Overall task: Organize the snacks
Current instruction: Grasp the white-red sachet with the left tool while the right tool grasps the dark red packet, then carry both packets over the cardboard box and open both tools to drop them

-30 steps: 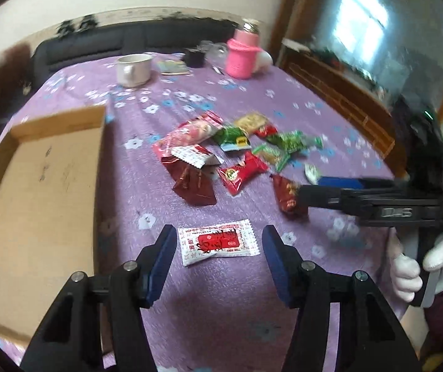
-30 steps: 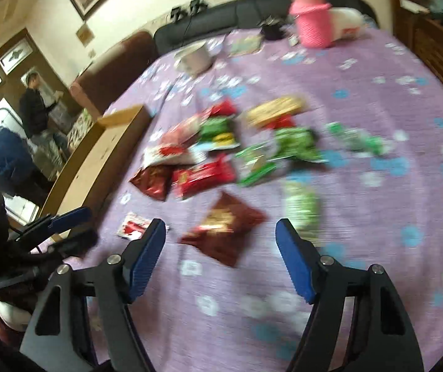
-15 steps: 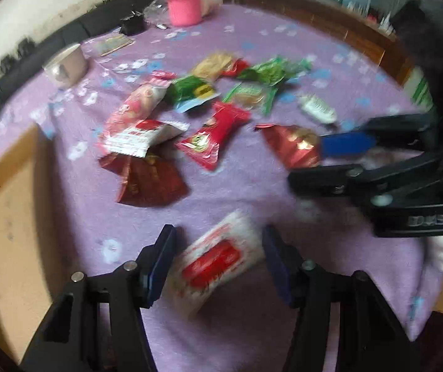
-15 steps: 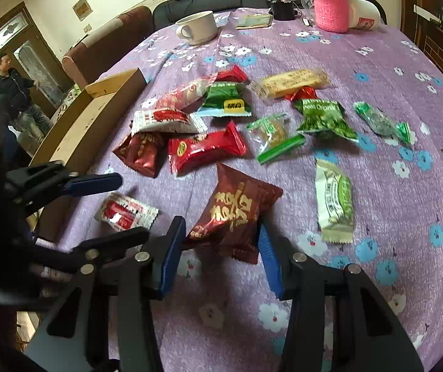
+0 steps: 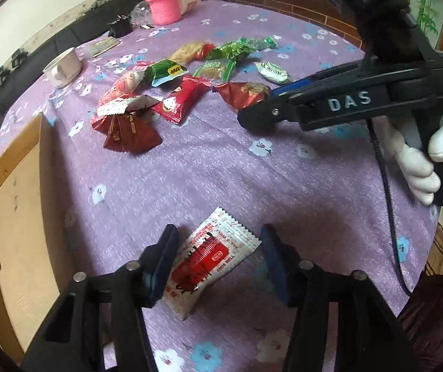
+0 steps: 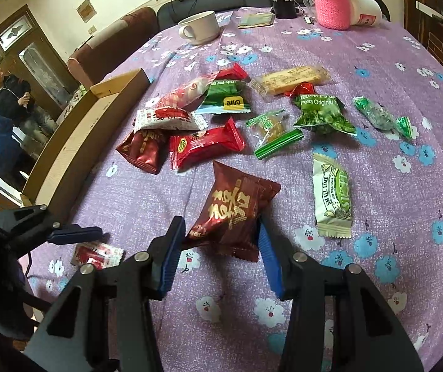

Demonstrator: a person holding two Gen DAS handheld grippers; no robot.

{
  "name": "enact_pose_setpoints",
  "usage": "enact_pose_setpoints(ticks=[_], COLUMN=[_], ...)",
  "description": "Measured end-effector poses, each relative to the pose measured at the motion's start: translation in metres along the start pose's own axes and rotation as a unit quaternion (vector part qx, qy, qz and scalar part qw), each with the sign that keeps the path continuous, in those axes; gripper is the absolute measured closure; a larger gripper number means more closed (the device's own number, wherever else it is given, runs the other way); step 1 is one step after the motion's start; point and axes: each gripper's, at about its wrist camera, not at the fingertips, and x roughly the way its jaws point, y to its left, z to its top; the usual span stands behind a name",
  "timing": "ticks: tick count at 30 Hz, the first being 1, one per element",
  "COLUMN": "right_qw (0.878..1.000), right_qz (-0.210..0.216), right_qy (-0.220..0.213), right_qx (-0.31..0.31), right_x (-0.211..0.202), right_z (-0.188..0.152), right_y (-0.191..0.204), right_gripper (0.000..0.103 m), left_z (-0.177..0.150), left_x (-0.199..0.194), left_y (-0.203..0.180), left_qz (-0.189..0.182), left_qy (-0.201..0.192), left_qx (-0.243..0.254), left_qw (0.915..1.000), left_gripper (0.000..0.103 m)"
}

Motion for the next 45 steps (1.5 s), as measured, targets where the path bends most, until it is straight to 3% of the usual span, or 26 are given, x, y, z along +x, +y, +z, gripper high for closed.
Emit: enact_pose_setpoints(ticks=[2, 3, 4, 8, 14, 19, 25, 26, 27, 29, 31, 34, 40, 42, 44, 45], right_qw=[1.0, 1.0, 1.0, 1.0, 0.998, 0.997, 0.996, 0.996, 0.996, 0.995, 0.995, 0.996, 0.997, 0.996, 0.996, 0.996], right_qz=[-0.001, -0.002, -0.001, 0.008, 0.012, 0.023, 0.044, 0.047, 0.046, 0.05, 0.058, 0.061, 0.06, 0.062, 0.065, 0.067], right_qy=[-0.004, -0.005, -0.007, -0.026, -0.058, -0.067, -0.062, -0.06, -0.06, -0.059, -0.057, -0.052, -0.046, -0.049, -0.05, -0.05], right_qx=[-0.002, -0.002, -0.002, 0.0, -0.027, -0.038, -0.046, -0.052, -0.057, -0.06, -0.055, -0.042, -0.035, -0.037, -0.04, -0.043], right_x=[0.0, 0.0, -0.001, -0.014, -0.041, -0.046, -0.048, -0.047, -0.047, -0.047, -0.047, -0.045, -0.046, -0.047, -0.048, -0.049], right_z=[0.0, 0.0, 0.0, 0.0, 0.004, 0.003, -0.002, -0.001, 0.0, 0.001, -0.001, -0.006, -0.009, -0.007, -0.006, -0.006], right_y=[0.0, 0.001, 0.002, 0.007, 0.031, 0.051, 0.064, 0.068, 0.071, 0.075, 0.075, 0.069, 0.062, 0.063, 0.066, 0.069], right_gripper=[0.054, 0.055, 0.057, 0.058, 0.058, 0.058, 0.058, 0.058, 0.057, 0.057, 0.057, 0.057, 0.057, 0.057, 0.057, 0.057], left_z=[-0.005, -0.008, -0.009, -0.019, -0.039, -0.052, -0.064, -0.065, -0.061, -0.057, -0.054, -0.048, -0.042, -0.04, -0.039, -0.038], left_x=[-0.007, -0.012, -0.015, -0.041, -0.089, -0.118, -0.137, -0.137, -0.133, -0.119, -0.1, -0.069, -0.023, -0.014, -0.013, -0.012], left_y=[-0.006, -0.006, -0.005, 0.011, 0.05, 0.07, 0.084, 0.084, 0.078, 0.062, 0.039, 0.013, -0.004, -0.012, -0.014, -0.012], left_qz=[0.009, 0.01, 0.002, -0.042, -0.094, -0.112, -0.109, -0.099, -0.089, -0.104, -0.122, -0.132, -0.103, -0.067, -0.056, -0.053], left_qy=[-0.008, -0.013, -0.017, -0.075, -0.169, -0.218, -0.244, -0.244, -0.233, -0.205, -0.171, -0.12, -0.053, -0.041, -0.042, -0.043], left_qx=[-0.004, -0.011, -0.02, -0.086, -0.17, -0.206, -0.234, -0.235, -0.222, -0.188, -0.145, -0.099, -0.062, -0.039, -0.038, -0.047], left_qw=[0.9999, 0.9998, 0.9997, 0.9926, 0.9662, 0.9475, 0.9347, 0.9358, 0.9425, 0.9548, 0.9668, 0.979, 0.9913, 0.9962, 0.9969, 0.9966], left_gripper=[0.072, 0.094, 0.103, 0.103, 0.103, 0.103, 0.103, 0.103, 0.103, 0.09, 0.064, 0.062, 0.062, 0.062, 0.062, 0.068])
